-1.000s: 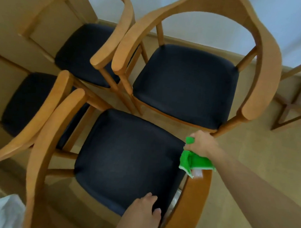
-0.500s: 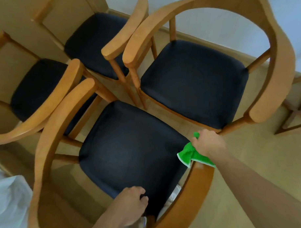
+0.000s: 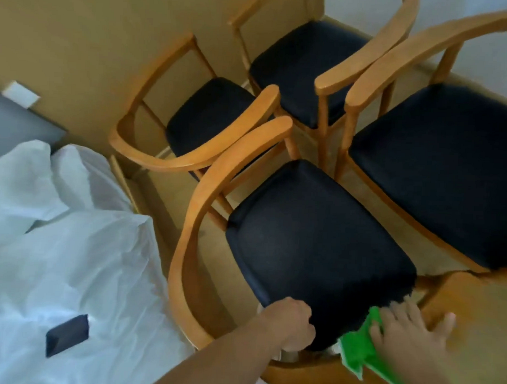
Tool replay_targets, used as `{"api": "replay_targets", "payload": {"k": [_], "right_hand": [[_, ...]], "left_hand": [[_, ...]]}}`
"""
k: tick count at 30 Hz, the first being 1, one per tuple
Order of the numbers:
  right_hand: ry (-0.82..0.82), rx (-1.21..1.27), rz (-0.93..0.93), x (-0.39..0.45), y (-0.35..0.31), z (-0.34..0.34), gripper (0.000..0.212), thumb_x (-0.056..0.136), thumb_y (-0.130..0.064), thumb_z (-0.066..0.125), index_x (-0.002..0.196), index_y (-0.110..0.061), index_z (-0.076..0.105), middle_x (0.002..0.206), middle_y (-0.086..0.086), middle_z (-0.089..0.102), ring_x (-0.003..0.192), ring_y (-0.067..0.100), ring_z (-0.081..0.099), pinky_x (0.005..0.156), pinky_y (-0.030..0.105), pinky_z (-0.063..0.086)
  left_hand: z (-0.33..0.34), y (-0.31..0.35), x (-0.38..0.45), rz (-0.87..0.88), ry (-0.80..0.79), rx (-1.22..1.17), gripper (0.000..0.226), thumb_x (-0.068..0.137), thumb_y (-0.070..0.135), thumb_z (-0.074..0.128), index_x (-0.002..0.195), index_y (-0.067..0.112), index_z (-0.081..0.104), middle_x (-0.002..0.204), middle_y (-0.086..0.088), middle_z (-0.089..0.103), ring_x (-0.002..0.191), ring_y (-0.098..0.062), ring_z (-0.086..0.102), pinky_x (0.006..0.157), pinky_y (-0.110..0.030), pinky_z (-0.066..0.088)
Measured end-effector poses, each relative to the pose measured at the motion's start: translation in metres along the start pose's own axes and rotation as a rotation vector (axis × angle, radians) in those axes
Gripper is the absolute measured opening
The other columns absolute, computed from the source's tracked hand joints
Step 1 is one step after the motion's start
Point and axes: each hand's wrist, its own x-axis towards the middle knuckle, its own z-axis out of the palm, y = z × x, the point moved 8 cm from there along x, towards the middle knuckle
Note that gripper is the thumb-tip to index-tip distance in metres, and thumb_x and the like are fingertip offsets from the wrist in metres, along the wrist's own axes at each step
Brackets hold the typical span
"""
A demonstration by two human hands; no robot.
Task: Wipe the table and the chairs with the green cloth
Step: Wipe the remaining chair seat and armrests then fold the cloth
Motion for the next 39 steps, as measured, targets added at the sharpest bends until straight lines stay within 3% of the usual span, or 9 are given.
{"api": "replay_targets", "payload": {"k": [4,9,12,15,20,25,30,35,39], "right_hand": [[0.129,-0.017,0.141,0.033,0.075,-0.036,0.049,0.097,-0.046,0.019,0.142,-0.036,0.033,0.160,-0.008,0.008,0.146,0.018,-0.015,0.107,0.074,0.000],[0.196,0.143,0.183,-0.015,0.016,-0.006,0.046,0.102,-0.040,0.025,0.145,-0.028,0.036,0.163,-0.002,0.004,0.149,0.020,-0.008,0.114,0.062,0.001],[0.156,0.250,0.044,-0.068,-0.060,0.025,0.038,0.093,-0.032,0.052,0.127,-0.018,0.063,0.149,0.012,0.043,0.139,0.029,0.037,0.105,0.067,0.024],[0.071,0.293,-0.023,-0.097,-0.086,0.045,0.045,0.080,-0.033,0.043,0.108,-0.018,0.075,0.130,0.010,0.062,0.115,0.030,0.062,0.097,0.058,0.033],[0.243,0.490,0.340,-0.073,0.006,0.041,0.056,0.104,-0.026,0.028,0.155,-0.026,0.004,0.162,0.003,-0.006,0.149,0.022,-0.004,0.117,0.048,0.013],[0.226,0.708,0.573,-0.082,-0.005,0.032,0.057,0.101,-0.015,0.035,0.151,0.001,0.014,0.158,0.023,0.004,0.144,0.042,0.010,0.115,0.050,0.020],[0.141,0.879,0.635,-0.127,-0.092,0.062,0.064,0.102,-0.015,0.035,0.151,0.000,-0.004,0.157,0.029,-0.006,0.147,0.039,0.005,0.118,0.039,0.012],[0.243,1.319,0.577,-0.160,-0.112,0.043,0.032,0.098,-0.006,0.049,0.129,0.002,0.054,0.120,0.022,0.060,0.108,0.030,0.056,0.090,0.026,0.041],[0.314,1.598,0.481,-0.162,-0.113,-0.009,0.027,0.096,-0.003,0.053,0.083,-0.016,0.073,0.083,0.006,0.074,0.077,0.014,0.066,0.071,0.018,0.048]], "left_hand": [[0.006,-0.023,-0.009,-0.023,0.034,-0.040,0.042,0.102,0.031,0.038,0.137,0.011,0.049,0.131,-0.010,0.054,0.113,-0.028,0.054,0.096,-0.041,0.049],[0.020,-0.037,-0.005,0.025,0.081,-0.091,0.032,0.101,0.031,0.040,0.125,0.019,0.057,0.114,-0.002,0.061,0.098,-0.018,0.059,0.089,-0.035,0.054],[0.025,-0.039,0.001,0.079,0.090,-0.078,0.030,0.099,0.031,0.041,0.120,0.019,0.060,0.114,-0.003,0.062,0.098,-0.019,0.059,0.085,-0.033,0.052],[0.026,-0.044,0.003,0.125,0.093,-0.096,0.032,0.097,0.032,0.044,0.119,0.017,0.061,0.121,-0.004,0.061,0.105,-0.021,0.057,0.091,-0.035,0.049],[0.024,-0.056,0.006,0.181,0.063,-0.024,0.023,0.098,0.033,0.045,0.110,0.024,0.062,0.107,0.004,0.062,0.091,-0.012,0.056,0.068,-0.023,0.041],[0.016,-0.060,0.004,0.218,0.048,0.076,0.026,0.097,0.029,0.045,0.105,0.015,0.065,0.103,-0.002,0.065,0.090,-0.018,0.058,0.075,-0.029,0.046],[0.019,-0.054,-0.005,0.277,0.021,0.125,0.029,0.095,0.031,0.046,0.102,0.013,0.068,0.106,-0.008,0.067,0.096,-0.026,0.061,0.077,-0.032,0.046],[0.017,-0.045,-0.015,0.341,0.001,0.147,0.050,0.089,0.041,0.054,0.136,0.023,0.052,0.135,-0.003,0.057,0.123,-0.022,0.051,0.100,-0.029,0.040],[0.009,-0.026,-0.040,0.512,-0.002,0.028,0.069,0.079,0.042,0.064,0.143,0.036,0.039,0.135,0.008,0.057,0.120,-0.013,0.053,0.100,-0.026,0.042]]}}
